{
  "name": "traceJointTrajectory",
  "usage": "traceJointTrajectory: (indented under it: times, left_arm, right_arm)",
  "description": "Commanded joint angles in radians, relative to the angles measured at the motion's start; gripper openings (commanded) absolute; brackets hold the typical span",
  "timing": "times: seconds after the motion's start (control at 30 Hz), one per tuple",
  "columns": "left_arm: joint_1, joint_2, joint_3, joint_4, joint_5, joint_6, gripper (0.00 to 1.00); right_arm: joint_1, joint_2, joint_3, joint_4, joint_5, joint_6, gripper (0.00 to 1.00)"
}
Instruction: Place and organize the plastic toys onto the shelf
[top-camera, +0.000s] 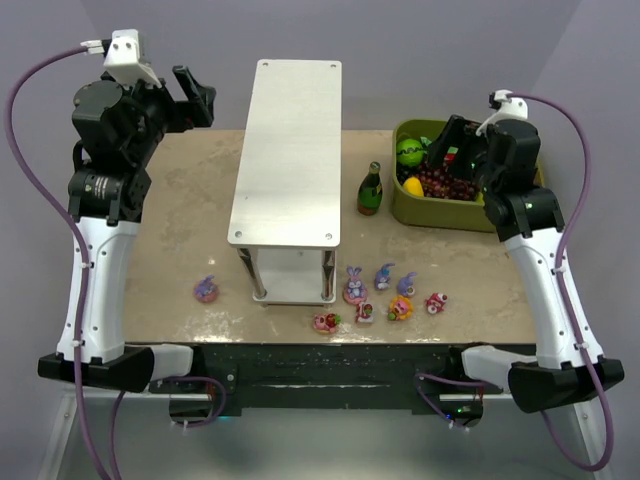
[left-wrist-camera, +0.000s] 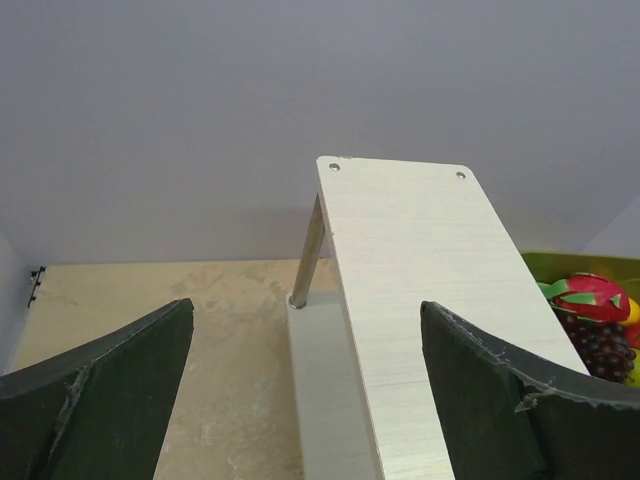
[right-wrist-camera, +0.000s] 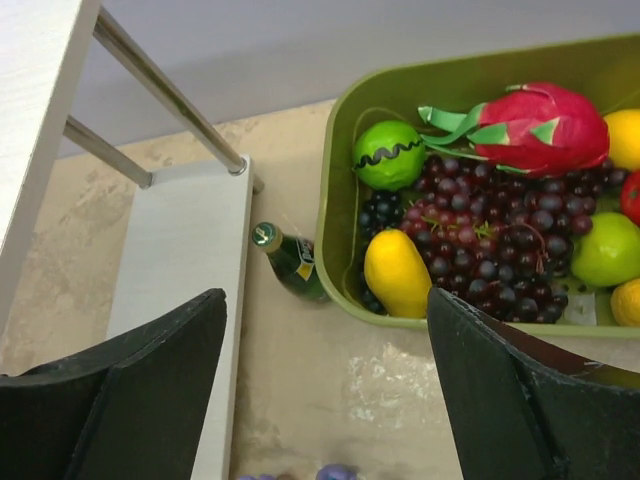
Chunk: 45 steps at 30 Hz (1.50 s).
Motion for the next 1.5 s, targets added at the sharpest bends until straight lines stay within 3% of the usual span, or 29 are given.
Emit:
traceJointTrajectory:
  times: [0.0,0.13,0.2,0.27,0.4,0.53,0.67,0.77,0.9,1.13,1.47]
  left_arm:
    - [0.005,-0.075,-0.078,0.114,0.035,-0.001,1.00]
    - [0.005,-0.133,-0.183,0.201,0.045,0.010,1.00]
    - [0.005,-0.144,-0.215,0.217,0.051,0.013,1.00]
    - [0.005,-0.136,-0.218,0.234,0.077,0.018,1.00]
    - [0.005,-0.110,-0.206,0.237,0.110,-0.002,1.00]
    - [0.005,-0.083,-0.196,0.241,0.105,-0.025,1.00]
    - [0.005,-0.055,-0.181,0.235,0.084,-0.042,1.00]
    - [0.005,-0.029,-0.155,0.214,0.105,-0.065,1.00]
    - [0.005,-0.014,-0.169,0.226,0.113,-0.108,1.00]
    - [0.005,0.012,-0.154,0.252,0.163,-0.114,1.00]
    - [0.005,0.014,-0.154,0.246,0.136,-0.082,1.00]
  right_arm:
    - [0.001,-0.037,-0.035,-0.064,0.004,0.017,0.88]
    - [0.001,-0.047,-0.088,-0.132,-0.053,-0.008,0.90]
    - [0.002,-0.051,-0.168,-0.120,-0.204,-0.022,0.91]
    - [0.039,-0.054,-0.219,-0.117,-0.257,-0.005,0.90]
    - [0.188,-0.067,-0.296,-0.129,-0.136,0.070,0.91]
    - [0.249,-0.057,-0.335,-0.218,-0.012,0.211,0.89]
    - [0.251,-0.086,-0.410,-0.319,0.080,0.326,0.75]
    - [0.251,-0.124,-0.456,-0.382,0.079,0.415,0.71]
    - [0.252,-0.189,-0.575,-0.330,0.048,0.463,0.60]
    - [0.251,-0.138,-0.660,-0.220,0.034,0.446,0.42]
    - [0.251,-0.052,-0.683,-0.128,0.079,0.414,0.27]
